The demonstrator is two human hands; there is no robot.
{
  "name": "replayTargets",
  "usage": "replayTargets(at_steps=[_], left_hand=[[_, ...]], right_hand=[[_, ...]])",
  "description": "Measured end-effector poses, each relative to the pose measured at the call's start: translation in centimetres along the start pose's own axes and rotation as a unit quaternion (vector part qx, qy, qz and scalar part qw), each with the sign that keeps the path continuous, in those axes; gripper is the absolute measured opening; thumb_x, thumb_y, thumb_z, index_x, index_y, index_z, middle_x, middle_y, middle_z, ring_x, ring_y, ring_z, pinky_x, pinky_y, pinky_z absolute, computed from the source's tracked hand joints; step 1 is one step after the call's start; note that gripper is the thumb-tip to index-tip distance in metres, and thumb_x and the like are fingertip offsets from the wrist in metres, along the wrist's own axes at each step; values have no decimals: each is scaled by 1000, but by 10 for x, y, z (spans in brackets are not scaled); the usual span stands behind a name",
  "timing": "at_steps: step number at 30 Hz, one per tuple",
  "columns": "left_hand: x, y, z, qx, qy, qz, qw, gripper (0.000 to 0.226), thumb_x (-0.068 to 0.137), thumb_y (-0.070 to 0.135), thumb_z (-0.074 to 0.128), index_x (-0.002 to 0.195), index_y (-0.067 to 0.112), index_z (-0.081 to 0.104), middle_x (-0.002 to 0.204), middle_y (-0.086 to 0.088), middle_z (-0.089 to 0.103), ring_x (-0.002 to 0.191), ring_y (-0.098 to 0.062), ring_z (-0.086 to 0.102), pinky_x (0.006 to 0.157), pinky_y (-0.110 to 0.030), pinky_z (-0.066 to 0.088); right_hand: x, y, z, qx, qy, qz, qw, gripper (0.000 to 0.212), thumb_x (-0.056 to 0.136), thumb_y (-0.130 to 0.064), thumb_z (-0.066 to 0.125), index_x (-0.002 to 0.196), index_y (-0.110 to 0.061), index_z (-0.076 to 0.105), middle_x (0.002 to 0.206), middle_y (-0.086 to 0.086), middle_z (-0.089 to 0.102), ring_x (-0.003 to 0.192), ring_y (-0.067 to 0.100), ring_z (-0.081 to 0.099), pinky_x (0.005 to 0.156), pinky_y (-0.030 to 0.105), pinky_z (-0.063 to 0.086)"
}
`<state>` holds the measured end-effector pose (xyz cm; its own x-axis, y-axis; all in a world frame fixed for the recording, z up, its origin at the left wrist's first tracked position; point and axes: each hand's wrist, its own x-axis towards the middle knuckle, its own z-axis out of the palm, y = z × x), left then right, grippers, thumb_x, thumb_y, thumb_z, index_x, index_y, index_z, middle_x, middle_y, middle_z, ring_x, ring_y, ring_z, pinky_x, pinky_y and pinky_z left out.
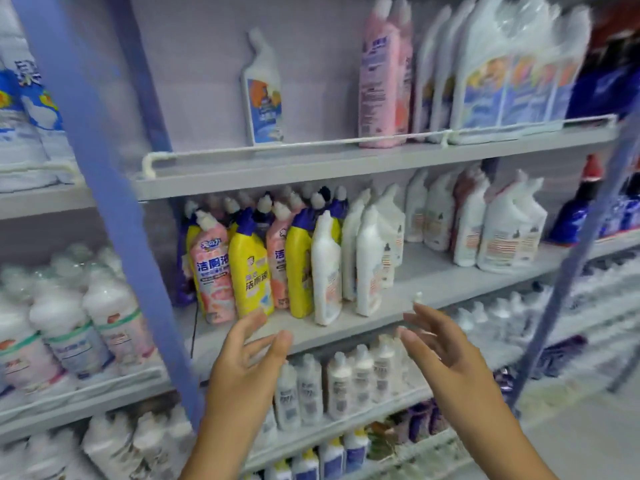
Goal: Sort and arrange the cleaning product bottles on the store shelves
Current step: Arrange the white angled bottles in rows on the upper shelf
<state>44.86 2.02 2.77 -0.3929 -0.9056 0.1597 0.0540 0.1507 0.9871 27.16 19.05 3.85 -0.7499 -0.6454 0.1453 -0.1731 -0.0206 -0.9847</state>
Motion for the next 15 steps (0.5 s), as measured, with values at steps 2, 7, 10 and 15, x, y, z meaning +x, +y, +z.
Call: replayTargets(at_steps=[2, 7, 10, 15], left_hand=[[-6, -4, 28, 19, -3, -4, 1000, 34, 88, 40, 73, 118, 46, 59, 122, 33, 62, 111, 6, 62, 80, -19, 47], [-8, -12, 71, 25, 22, -31, 999, 40, 77, 52, 72, 115, 46, 61, 121, 30, 64, 108, 5, 64, 78, -24, 51], [3, -19, 87, 40, 34, -32, 998, 33, 88, 39, 73, 118, 41, 60, 123, 25, 64, 108, 4, 64, 77, -19, 47], [42, -33, 103, 79, 55, -20, 995, 41, 90, 32, 74, 128, 31, 59, 126, 18, 64, 107, 4, 63, 75, -13, 45]], right_hand=[[4, 8, -35, -10, 3, 3, 1000, 50, 86, -51, 64, 134, -44, 53, 122, -33, 63, 102, -22, 58, 80, 12, 46], [24, 19, -81, -12, -31, 26, 999, 55, 75, -62, 63, 128, -47, 56, 114, -38, 63, 101, -19, 59, 85, 20, 47], [45, 32, -86, -11, -47, 32, 998, 56, 72, -63, 64, 125, -47, 55, 118, -32, 64, 99, -19, 60, 83, 16, 46], [90, 54, -67, -31, -81, 48, 995, 38, 91, -41, 68, 125, -47, 51, 122, -26, 63, 98, -17, 60, 76, 13, 50]])
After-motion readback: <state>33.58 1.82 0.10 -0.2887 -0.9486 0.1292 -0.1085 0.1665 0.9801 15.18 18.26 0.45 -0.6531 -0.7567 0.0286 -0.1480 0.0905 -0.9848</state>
